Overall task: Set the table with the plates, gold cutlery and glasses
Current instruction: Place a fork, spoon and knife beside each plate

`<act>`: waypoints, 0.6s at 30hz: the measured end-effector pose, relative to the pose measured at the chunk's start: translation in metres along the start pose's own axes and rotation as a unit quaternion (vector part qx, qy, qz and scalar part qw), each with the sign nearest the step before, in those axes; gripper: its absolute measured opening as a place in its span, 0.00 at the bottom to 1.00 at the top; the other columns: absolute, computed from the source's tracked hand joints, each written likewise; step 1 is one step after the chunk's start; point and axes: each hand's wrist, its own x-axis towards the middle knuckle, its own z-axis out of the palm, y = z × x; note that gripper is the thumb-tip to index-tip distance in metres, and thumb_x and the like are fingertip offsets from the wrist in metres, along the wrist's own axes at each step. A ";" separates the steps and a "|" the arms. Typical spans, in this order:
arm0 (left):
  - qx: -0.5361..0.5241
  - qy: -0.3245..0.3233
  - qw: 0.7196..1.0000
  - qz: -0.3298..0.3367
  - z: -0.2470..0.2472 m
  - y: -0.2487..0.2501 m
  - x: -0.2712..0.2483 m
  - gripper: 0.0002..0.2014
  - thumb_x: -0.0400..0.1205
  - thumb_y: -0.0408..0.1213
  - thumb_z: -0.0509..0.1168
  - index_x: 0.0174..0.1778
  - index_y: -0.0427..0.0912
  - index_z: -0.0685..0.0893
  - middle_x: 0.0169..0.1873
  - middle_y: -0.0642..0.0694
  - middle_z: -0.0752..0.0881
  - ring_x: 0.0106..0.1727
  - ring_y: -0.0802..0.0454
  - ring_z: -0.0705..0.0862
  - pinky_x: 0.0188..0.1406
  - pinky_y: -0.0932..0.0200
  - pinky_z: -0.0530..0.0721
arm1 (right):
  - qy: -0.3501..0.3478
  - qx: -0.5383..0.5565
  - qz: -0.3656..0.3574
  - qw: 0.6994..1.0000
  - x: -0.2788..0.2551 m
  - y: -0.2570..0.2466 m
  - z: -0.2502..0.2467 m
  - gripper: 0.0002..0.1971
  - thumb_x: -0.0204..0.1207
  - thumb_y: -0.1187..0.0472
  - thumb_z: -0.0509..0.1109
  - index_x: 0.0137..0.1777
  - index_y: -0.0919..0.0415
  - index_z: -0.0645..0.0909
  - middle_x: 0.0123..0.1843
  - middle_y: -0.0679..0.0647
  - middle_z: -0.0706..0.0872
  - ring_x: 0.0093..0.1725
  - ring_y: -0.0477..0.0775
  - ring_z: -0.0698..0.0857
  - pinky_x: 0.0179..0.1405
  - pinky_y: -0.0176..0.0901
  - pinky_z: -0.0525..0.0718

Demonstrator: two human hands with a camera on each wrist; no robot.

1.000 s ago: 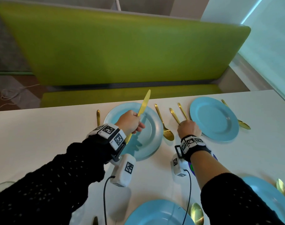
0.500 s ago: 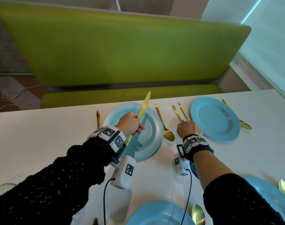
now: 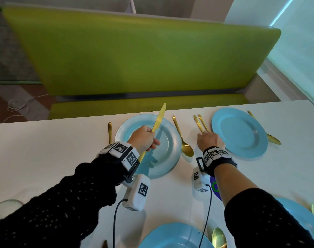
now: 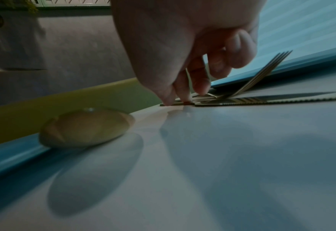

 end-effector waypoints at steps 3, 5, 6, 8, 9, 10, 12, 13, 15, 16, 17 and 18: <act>0.002 0.000 1.000 -0.003 0.002 0.001 -0.002 0.07 0.87 0.35 0.52 0.56 0.40 0.74 0.35 0.46 0.85 0.30 0.54 0.77 0.31 0.62 0.74 | -0.004 0.001 -0.004 1.000 0.000 0.001 0.000 0.21 0.83 0.49 0.53 0.62 0.62 0.81 0.58 0.61 0.84 0.58 0.63 0.83 0.56 0.51 0.80; 0.004 0.002 1.000 -0.004 0.003 0.001 -0.003 0.07 0.87 0.35 0.52 0.56 0.40 0.74 0.35 0.46 0.85 0.30 0.54 0.77 0.31 0.62 0.74 | -0.008 -0.006 -0.010 1.000 0.000 0.002 0.000 0.21 0.83 0.49 0.53 0.63 0.61 0.80 0.59 0.62 0.84 0.58 0.63 0.83 0.55 0.50 0.79; 0.005 0.003 1.000 -0.006 0.004 0.001 -0.004 0.07 0.87 0.35 0.52 0.56 0.40 0.74 0.35 0.46 0.86 0.30 0.54 0.77 0.32 0.62 0.75 | -0.012 -0.010 -0.012 1.000 0.000 0.002 -0.001 0.22 0.83 0.48 0.52 0.64 0.61 0.79 0.59 0.62 0.84 0.58 0.63 0.83 0.54 0.50 0.79; 0.006 0.005 1.000 -0.008 0.004 0.001 -0.006 0.07 0.87 0.35 0.52 0.56 0.40 0.74 0.35 0.46 0.85 0.30 0.54 0.77 0.32 0.62 0.75 | -0.020 -0.011 -0.014 1.000 -0.002 0.004 -0.002 0.22 0.83 0.47 0.52 0.66 0.60 0.77 0.59 0.62 0.84 0.59 0.63 0.83 0.54 0.50 0.79; 0.005 0.005 1.000 -0.008 0.005 0.001 -0.007 0.07 0.87 0.35 0.52 0.56 0.40 0.74 0.35 0.46 0.85 0.30 0.54 0.77 0.31 0.62 0.74 | -0.022 -0.008 -0.017 1.000 -0.003 0.004 -0.003 0.22 0.83 0.46 0.52 0.67 0.58 0.76 0.60 0.62 0.83 0.60 0.64 0.82 0.55 0.51 0.79; 0.005 0.006 1.000 -0.009 0.006 0.001 -0.009 0.07 0.87 0.35 0.52 0.56 0.40 0.74 0.35 0.46 0.85 0.29 0.54 0.76 0.31 0.63 0.74 | -0.020 -0.004 -0.020 1.000 -0.005 0.005 -0.004 0.22 0.83 0.46 0.52 0.68 0.57 0.75 0.61 0.63 0.83 0.61 0.64 0.82 0.56 0.52 0.79; 0.002 0.008 1.000 -0.009 0.007 -0.001 -0.012 0.07 0.87 0.34 0.52 0.56 0.40 0.74 0.34 0.45 0.85 0.29 0.54 0.76 0.30 0.62 0.74 | -0.008 0.011 -0.032 0.999 -0.009 0.005 -0.008 0.22 0.83 0.46 0.53 0.71 0.55 0.72 0.62 0.63 0.83 0.62 0.65 0.81 0.57 0.53 0.79; 0.000 0.010 1.000 -0.010 0.008 -0.002 -0.014 0.07 0.87 0.34 0.52 0.55 0.40 0.74 0.34 0.45 0.85 0.29 0.53 0.77 0.30 0.62 0.74 | 0.001 0.022 -0.039 0.999 -0.013 0.005 -0.011 0.22 0.83 0.46 0.53 0.71 0.54 0.72 0.62 0.63 0.83 0.62 0.65 0.81 0.57 0.53 0.79; -0.006 0.014 1.000 -0.012 0.011 -0.005 -0.019 0.06 0.86 0.34 0.53 0.53 0.39 0.75 0.34 0.45 0.84 0.30 0.52 0.77 0.31 0.61 0.75 | 0.014 0.039 -0.057 0.998 -0.022 0.005 -0.021 0.21 0.83 0.47 0.55 0.69 0.55 0.76 0.61 0.62 0.84 0.61 0.64 0.82 0.56 0.52 0.80; -0.013 0.017 1.000 -0.014 0.012 -0.007 -0.023 0.06 0.86 0.34 0.54 0.51 0.39 0.76 0.33 0.44 0.83 0.31 0.51 0.77 0.31 0.60 0.77 | 0.017 0.043 -0.071 0.996 -0.028 0.004 -0.027 0.19 0.83 0.48 0.57 0.67 0.55 0.78 0.62 0.61 0.84 0.62 0.63 0.82 0.57 0.51 0.80; -0.016 0.020 1.000 -0.017 0.013 -0.008 -0.027 0.06 0.85 0.33 0.56 0.49 0.39 0.77 0.33 0.44 0.82 0.31 0.51 0.77 0.32 0.60 0.78 | 0.019 0.051 -0.085 0.995 -0.036 0.004 -0.033 0.18 0.82 0.50 0.59 0.66 0.55 0.80 0.63 0.59 0.84 0.62 0.62 0.82 0.58 0.50 0.80; -0.014 0.021 0.999 -0.020 0.013 -0.009 -0.032 0.06 0.84 0.32 0.57 0.45 0.39 0.78 0.33 0.44 0.81 0.31 0.50 0.77 0.32 0.59 0.79 | 0.021 0.061 -0.100 0.993 -0.046 0.002 -0.040 0.17 0.82 0.51 0.61 0.66 0.54 0.81 0.65 0.58 0.84 0.63 0.61 0.82 0.60 0.49 0.80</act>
